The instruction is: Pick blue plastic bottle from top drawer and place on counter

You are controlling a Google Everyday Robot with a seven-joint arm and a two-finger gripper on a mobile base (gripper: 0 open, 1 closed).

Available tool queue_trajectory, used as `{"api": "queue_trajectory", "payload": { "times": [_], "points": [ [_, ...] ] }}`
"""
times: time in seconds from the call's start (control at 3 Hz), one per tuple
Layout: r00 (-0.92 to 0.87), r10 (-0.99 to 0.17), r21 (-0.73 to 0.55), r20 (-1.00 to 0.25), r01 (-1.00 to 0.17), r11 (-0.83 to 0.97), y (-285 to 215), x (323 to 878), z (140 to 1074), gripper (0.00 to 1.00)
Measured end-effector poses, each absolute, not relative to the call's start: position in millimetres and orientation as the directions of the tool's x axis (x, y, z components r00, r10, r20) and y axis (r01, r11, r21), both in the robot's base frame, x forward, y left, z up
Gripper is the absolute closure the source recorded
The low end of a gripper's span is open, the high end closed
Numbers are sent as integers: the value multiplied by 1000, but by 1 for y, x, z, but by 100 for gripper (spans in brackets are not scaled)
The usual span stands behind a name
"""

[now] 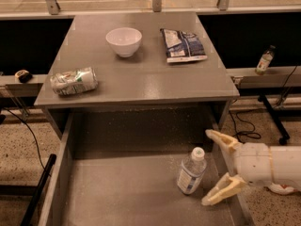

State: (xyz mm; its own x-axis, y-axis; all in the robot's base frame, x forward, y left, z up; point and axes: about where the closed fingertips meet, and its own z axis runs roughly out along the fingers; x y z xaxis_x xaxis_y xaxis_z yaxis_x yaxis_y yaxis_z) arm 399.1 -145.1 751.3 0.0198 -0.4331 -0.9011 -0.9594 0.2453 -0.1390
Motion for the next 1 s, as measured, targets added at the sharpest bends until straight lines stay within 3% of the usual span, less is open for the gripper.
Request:
{"api": "queue_trajectory", "payload": {
  "times": [0.67,1.0],
  "points": [
    [-71,-492,-30,-868,-980,194,-111,400,719,0],
    [-123,-470,35,-874,-981,192,-106,402,710,18]
  ]
}}
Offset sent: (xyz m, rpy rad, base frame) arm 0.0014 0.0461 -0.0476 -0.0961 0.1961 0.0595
